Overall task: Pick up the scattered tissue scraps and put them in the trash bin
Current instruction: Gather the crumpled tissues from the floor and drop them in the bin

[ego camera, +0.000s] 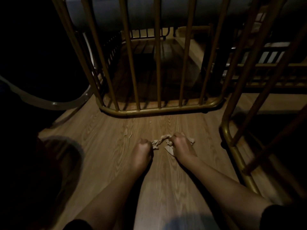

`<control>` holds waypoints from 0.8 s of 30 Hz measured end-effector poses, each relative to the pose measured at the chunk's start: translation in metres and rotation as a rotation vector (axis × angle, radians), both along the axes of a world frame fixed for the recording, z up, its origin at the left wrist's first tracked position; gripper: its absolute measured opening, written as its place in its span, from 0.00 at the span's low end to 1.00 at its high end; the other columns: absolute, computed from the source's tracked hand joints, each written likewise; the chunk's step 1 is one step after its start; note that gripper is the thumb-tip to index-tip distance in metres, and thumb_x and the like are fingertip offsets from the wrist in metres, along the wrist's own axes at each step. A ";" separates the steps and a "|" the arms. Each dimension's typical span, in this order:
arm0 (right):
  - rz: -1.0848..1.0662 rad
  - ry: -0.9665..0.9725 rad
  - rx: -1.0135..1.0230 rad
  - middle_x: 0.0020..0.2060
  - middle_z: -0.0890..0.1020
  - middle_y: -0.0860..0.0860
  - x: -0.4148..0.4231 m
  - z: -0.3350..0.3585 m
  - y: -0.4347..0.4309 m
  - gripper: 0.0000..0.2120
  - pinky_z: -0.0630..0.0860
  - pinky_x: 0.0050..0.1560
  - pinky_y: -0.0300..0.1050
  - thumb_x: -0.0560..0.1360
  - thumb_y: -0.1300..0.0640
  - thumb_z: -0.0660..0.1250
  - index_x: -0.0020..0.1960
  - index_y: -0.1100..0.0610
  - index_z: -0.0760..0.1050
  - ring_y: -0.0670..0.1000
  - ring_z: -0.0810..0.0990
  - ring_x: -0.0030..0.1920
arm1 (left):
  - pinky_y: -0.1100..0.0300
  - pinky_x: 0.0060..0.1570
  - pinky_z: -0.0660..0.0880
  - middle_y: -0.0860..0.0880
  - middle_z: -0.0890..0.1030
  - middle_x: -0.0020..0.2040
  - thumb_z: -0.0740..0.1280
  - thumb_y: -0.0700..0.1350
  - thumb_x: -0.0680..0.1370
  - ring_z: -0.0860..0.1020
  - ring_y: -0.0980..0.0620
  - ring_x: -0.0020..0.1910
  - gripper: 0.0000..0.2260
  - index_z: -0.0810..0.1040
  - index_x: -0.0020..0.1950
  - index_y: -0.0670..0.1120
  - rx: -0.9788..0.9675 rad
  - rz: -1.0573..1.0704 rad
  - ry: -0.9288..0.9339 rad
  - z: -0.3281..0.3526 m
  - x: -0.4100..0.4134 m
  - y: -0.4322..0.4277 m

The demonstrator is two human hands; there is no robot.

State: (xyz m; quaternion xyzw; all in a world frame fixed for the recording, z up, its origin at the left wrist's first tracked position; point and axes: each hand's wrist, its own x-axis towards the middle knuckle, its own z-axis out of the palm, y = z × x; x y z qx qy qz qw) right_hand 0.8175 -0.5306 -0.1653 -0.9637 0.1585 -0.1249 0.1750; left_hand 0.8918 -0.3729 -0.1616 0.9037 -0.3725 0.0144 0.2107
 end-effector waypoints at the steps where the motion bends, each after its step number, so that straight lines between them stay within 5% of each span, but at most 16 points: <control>1: -0.005 0.007 0.044 0.50 0.79 0.59 0.002 0.008 0.001 0.09 0.72 0.45 0.43 0.72 0.66 0.68 0.52 0.64 0.78 0.57 0.77 0.52 | 0.54 0.41 0.73 0.39 0.80 0.43 0.65 0.32 0.71 0.76 0.43 0.46 0.04 0.79 0.40 0.37 0.010 -0.003 -0.004 0.002 0.002 0.007; 6: -0.071 -0.012 0.129 0.47 0.81 0.58 0.039 0.047 0.013 0.08 0.79 0.45 0.49 0.75 0.67 0.62 0.48 0.61 0.79 0.55 0.80 0.46 | 0.58 0.39 0.70 0.38 0.81 0.46 0.65 0.32 0.71 0.79 0.41 0.44 0.05 0.80 0.42 0.36 -0.044 0.233 0.015 0.026 0.027 0.042; 11: 0.013 0.014 0.163 0.46 0.81 0.56 0.091 0.063 0.029 0.08 0.82 0.42 0.51 0.73 0.68 0.66 0.51 0.60 0.78 0.54 0.81 0.44 | 0.57 0.42 0.70 0.39 0.80 0.49 0.65 0.33 0.72 0.77 0.44 0.46 0.05 0.79 0.45 0.37 -0.042 0.247 0.024 0.039 0.052 0.037; 14: 0.066 0.068 0.114 0.61 0.75 0.57 0.115 0.050 0.031 0.16 0.78 0.55 0.51 0.73 0.66 0.66 0.61 0.61 0.73 0.58 0.77 0.57 | 0.54 0.44 0.75 0.39 0.78 0.50 0.64 0.34 0.74 0.76 0.45 0.46 0.04 0.78 0.46 0.38 -0.062 0.294 0.011 0.039 0.061 0.025; 17: 0.146 0.232 -0.014 0.72 0.64 0.58 0.118 0.023 0.027 0.22 0.63 0.69 0.54 0.75 0.63 0.64 0.69 0.62 0.66 0.61 0.62 0.70 | 0.50 0.50 0.74 0.38 0.77 0.53 0.63 0.35 0.74 0.75 0.39 0.49 0.06 0.78 0.47 0.39 -0.001 0.253 0.018 0.024 0.066 0.021; 21: 0.083 -0.027 -0.001 0.63 0.74 0.58 0.099 -0.009 0.027 0.16 0.69 0.63 0.50 0.74 0.68 0.61 0.60 0.61 0.75 0.57 0.69 0.64 | 0.53 0.50 0.71 0.38 0.79 0.54 0.61 0.31 0.73 0.74 0.40 0.51 0.09 0.80 0.44 0.39 -0.022 0.226 -0.002 0.010 0.062 0.024; 24: 0.111 -0.187 0.041 0.51 0.79 0.59 0.076 -0.013 0.042 0.14 0.74 0.52 0.47 0.69 0.72 0.63 0.52 0.63 0.79 0.57 0.75 0.54 | 0.54 0.45 0.76 0.41 0.81 0.45 0.62 0.31 0.72 0.78 0.43 0.47 0.08 0.81 0.42 0.39 -0.026 0.176 -0.062 0.005 0.048 0.024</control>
